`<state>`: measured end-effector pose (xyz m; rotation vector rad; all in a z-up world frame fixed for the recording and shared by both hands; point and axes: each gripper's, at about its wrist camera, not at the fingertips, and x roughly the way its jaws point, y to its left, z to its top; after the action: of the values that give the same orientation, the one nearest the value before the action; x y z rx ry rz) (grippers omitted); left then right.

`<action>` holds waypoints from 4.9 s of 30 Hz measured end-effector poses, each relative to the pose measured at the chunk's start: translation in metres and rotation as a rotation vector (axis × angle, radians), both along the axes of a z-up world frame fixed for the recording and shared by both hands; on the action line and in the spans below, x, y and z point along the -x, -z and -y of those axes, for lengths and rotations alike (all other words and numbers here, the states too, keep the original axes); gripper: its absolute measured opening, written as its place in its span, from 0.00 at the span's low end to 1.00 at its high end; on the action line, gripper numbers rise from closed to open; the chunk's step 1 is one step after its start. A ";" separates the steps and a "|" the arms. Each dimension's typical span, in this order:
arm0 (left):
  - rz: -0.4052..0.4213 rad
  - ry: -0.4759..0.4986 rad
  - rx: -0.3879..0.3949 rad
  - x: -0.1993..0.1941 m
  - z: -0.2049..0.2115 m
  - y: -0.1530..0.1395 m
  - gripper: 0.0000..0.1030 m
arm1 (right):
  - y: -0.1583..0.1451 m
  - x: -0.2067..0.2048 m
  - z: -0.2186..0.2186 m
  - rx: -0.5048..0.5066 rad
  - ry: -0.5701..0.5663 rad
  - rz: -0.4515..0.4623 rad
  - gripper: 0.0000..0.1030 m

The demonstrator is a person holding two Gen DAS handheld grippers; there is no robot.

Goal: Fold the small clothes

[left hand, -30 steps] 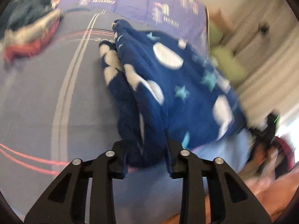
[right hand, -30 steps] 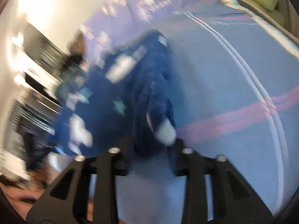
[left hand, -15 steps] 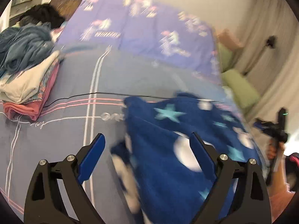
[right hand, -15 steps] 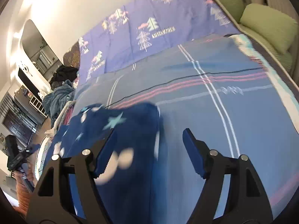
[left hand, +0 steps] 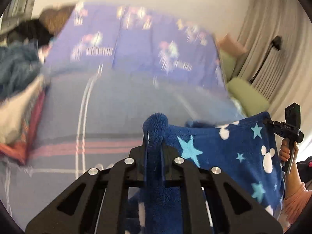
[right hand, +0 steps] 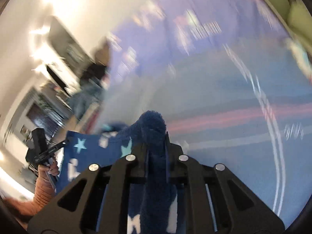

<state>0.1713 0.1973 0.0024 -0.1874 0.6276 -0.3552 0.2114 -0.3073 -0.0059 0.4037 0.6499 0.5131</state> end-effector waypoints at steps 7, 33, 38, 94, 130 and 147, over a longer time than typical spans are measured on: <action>-0.222 -0.022 -0.063 -0.046 0.001 0.068 0.17 | 0.053 -0.037 -0.016 0.275 0.146 -0.159 0.23; -0.143 -0.075 0.066 0.155 -0.033 0.074 0.64 | 0.043 0.176 -0.111 0.459 0.168 -0.134 0.67; -0.083 -0.057 0.091 0.179 -0.044 0.060 0.64 | 0.007 0.200 -0.137 0.439 0.133 0.020 0.67; -0.127 0.157 0.167 0.208 -0.032 0.097 0.13 | 0.027 0.234 -0.325 0.626 -0.333 0.129 0.69; -0.117 0.017 0.227 0.228 -0.078 0.102 0.62 | 0.068 0.266 -0.391 0.932 -0.468 0.296 0.85; -0.185 0.207 0.555 0.145 -0.087 0.100 0.92 | 0.098 0.262 -0.444 1.118 -0.304 0.556 0.78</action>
<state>0.0262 0.2839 -0.0977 -0.6958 0.7223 -0.7149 -0.0506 0.1365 -0.1036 -0.8797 0.3678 0.4448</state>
